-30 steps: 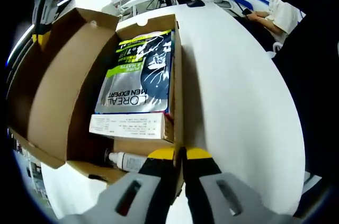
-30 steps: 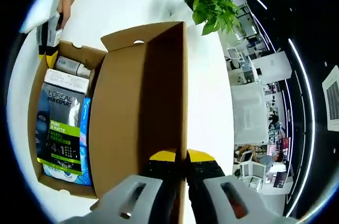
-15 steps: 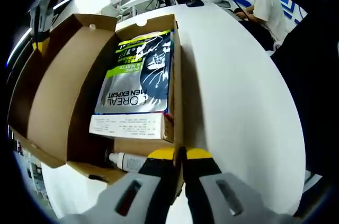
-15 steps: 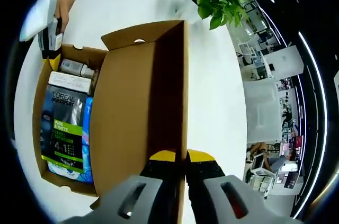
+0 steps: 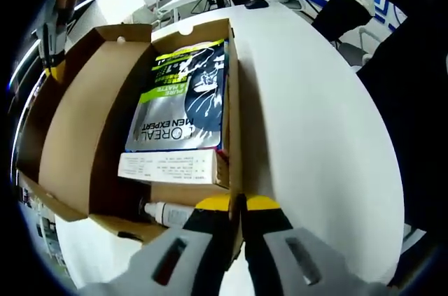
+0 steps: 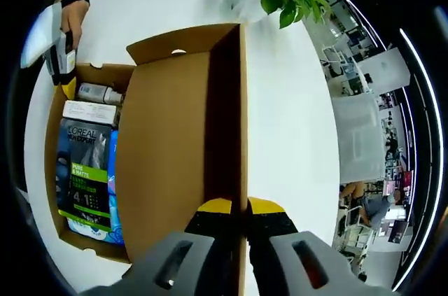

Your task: Operate the shoe box by opening the lid, removing the specified soft item, and placing it in the target area until the item is outside and the box remains undamaged.

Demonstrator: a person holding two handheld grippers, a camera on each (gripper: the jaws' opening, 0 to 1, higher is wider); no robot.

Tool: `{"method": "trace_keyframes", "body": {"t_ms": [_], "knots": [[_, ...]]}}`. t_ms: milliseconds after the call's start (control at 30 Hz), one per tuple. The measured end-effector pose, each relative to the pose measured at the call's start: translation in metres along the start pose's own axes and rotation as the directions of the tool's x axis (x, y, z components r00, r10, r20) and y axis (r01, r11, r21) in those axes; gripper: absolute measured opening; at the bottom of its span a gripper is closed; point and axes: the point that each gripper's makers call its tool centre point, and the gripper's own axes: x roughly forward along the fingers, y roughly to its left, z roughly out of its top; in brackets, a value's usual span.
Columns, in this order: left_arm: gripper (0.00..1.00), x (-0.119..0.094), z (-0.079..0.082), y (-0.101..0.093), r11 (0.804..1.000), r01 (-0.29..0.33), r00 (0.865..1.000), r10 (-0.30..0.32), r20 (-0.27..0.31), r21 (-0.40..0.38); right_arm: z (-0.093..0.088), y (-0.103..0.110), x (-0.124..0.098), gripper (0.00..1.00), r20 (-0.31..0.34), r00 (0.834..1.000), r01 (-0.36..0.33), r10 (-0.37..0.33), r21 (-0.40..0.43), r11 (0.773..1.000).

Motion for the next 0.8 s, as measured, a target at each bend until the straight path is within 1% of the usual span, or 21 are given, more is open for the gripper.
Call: {"method": "trace_keyframes", "body": {"t_ms": [267, 533, 800], "knots": [[0.04, 0.001, -0.001, 0.001, 1.0, 0.001, 1.0, -0.001, 0.0, 0.001, -0.003, -0.001, 0.007, 0.04, -0.007, 1.0, -0.025, 0.025, 0.005, 1.0], [0.04, 0.001, -0.002, 0.003, 1.0, 0.002, 1.0, -0.002, 0.0, 0.001, -0.003, 0.002, 0.01, 0.04, -0.01, 0.998, -0.068, 0.069, 0.008, 0.998], [0.04, 0.001, -0.003, 0.004, 1.0, 0.005, 1.0, -0.005, 0.002, 0.001, -0.006, 0.001, 0.021, 0.04, -0.008, 0.995, -0.104, 0.104, 0.014, 0.994]]}}
